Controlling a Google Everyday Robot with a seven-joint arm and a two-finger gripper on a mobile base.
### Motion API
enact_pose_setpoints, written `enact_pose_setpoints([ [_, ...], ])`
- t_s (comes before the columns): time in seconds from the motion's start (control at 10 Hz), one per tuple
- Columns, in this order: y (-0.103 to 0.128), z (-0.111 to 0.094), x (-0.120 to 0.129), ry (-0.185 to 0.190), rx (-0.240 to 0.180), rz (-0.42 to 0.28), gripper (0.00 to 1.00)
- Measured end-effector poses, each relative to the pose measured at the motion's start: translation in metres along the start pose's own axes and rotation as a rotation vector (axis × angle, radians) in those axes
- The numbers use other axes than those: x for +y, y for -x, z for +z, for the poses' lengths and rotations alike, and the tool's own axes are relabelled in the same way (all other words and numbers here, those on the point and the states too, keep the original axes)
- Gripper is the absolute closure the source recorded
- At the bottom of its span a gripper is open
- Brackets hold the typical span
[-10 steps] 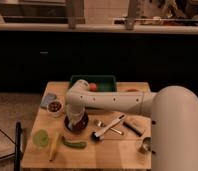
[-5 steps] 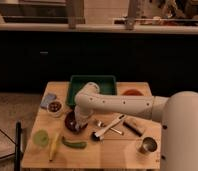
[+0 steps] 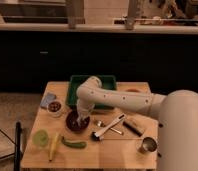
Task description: Wipe purple bowl with towel
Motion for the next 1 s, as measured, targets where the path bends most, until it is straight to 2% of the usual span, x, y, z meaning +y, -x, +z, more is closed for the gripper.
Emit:
enact_pose_setpoints([
  [0.3,0.022,0.007,-0.022,0.007,-0.005,-0.054,0.93],
  [0.5,0.039,0.010,-0.028,0.013,-0.013,-0.095,0.93],
  [0.8,0.053,0.010,-0.011,0.016,-0.028,-0.133,0.93],
  [1.0,0.050,0.009,0.007,0.019,-0.033,-0.121,0.93],
])
